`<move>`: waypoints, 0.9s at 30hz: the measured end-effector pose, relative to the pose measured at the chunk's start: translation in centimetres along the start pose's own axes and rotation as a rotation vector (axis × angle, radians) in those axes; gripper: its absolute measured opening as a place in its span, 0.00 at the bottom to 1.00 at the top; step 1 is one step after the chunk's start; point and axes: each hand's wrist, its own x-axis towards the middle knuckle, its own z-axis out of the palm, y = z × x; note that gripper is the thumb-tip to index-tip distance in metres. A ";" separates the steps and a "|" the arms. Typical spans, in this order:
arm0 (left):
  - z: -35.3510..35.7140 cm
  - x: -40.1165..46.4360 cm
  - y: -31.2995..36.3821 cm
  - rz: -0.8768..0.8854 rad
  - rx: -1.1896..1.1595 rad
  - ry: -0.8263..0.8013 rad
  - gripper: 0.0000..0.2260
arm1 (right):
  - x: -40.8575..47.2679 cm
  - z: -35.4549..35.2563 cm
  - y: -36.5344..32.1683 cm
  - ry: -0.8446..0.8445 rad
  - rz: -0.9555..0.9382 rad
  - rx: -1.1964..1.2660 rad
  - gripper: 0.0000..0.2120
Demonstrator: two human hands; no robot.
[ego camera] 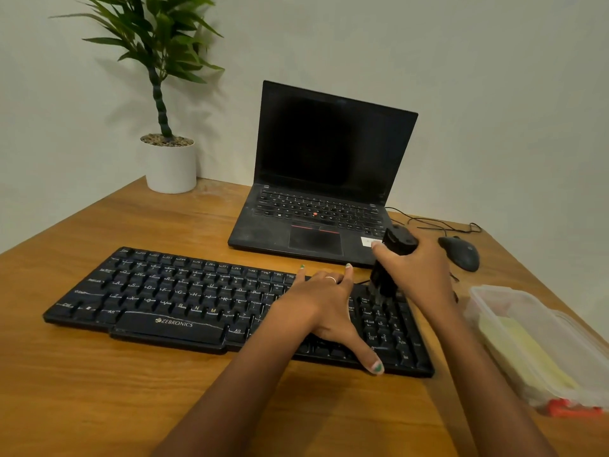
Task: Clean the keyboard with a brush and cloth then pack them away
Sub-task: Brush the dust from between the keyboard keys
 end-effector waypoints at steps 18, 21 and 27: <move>0.1 0.2 -0.1 0.004 0.031 0.006 0.61 | -0.7 -0.1 0.3 0.127 0.068 0.124 0.10; 0.1 0.3 -0.2 0.001 0.024 0.006 0.61 | -0.7 -1.6 -0.3 -0.221 0.083 0.064 0.06; 0.2 0.4 -0.2 0.002 0.032 0.013 0.61 | -1.2 -0.9 -0.7 -0.069 -0.014 -0.022 0.08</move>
